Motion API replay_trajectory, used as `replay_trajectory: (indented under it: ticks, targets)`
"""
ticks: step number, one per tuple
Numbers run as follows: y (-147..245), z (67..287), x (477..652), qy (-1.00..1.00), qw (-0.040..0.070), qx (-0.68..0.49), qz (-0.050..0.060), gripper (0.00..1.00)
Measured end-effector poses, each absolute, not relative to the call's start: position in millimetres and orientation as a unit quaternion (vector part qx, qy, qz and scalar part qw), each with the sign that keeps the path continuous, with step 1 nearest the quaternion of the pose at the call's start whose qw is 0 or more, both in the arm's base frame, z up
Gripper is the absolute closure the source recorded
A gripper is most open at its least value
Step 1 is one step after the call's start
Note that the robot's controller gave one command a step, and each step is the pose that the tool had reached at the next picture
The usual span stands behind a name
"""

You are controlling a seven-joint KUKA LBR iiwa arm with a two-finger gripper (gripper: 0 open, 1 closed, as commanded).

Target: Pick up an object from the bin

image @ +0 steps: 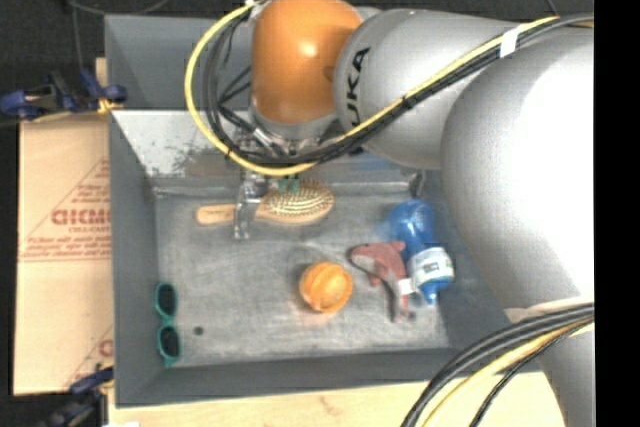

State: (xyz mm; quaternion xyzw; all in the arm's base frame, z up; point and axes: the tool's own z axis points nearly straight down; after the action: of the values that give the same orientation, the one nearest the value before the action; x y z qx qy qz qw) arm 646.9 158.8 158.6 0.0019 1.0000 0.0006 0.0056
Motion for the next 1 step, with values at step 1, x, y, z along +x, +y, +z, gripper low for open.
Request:
replay_trajectory:
  ticks: [1]
  targets:
    - [163.3, 73.6, 655.4, 1.0, 0.005, 0.009, 0.002, 1.0]
